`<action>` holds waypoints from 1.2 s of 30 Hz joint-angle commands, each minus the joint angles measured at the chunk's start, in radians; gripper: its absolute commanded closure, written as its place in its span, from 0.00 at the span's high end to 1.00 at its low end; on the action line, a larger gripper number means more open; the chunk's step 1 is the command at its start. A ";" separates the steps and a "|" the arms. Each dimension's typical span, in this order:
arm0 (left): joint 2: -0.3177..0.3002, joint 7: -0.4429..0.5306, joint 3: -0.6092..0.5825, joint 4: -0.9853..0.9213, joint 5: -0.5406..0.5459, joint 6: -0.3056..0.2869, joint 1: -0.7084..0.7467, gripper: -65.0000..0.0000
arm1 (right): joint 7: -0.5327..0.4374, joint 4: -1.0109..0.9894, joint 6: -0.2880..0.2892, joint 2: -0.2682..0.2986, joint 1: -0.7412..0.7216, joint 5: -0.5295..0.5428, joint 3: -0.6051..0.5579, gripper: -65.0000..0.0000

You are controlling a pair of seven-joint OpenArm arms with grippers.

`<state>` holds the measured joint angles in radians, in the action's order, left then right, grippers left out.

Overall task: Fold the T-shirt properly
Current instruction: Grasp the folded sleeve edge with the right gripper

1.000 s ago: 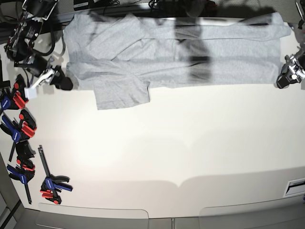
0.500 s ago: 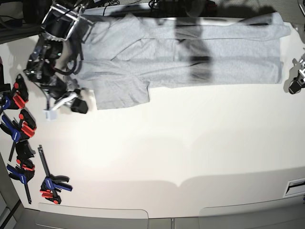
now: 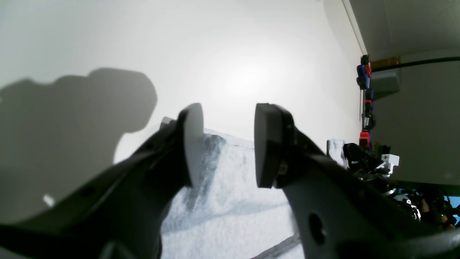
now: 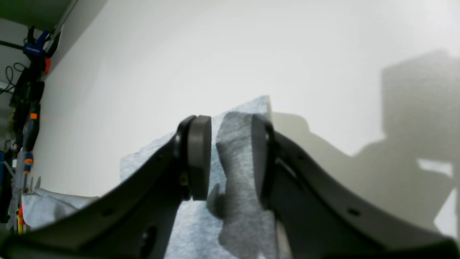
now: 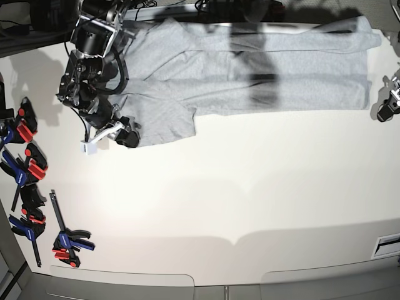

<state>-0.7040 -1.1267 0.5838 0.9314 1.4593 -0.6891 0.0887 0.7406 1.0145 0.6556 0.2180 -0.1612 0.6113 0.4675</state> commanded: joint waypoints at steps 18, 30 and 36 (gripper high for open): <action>-0.028 -0.003 0.007 0.014 0.024 -0.009 -0.008 0.34 | -0.068 0.051 0.043 0.011 -0.011 0.117 0.079 0.29; -0.028 -0.003 0.007 0.014 0.024 -0.009 -0.008 0.34 | -0.017 0.052 -0.013 -0.011 -0.011 -0.033 0.097 0.28; -0.027 -0.002 0.007 0.014 0.024 -0.009 -0.008 0.34 | -0.009 0.052 -0.050 -0.011 -0.011 -0.083 0.021 0.28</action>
<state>-0.7036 -1.1343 0.5838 0.9314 1.4597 -0.6891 0.0887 0.7139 1.0569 0.6125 0.2008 -0.1589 0.5472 0.4911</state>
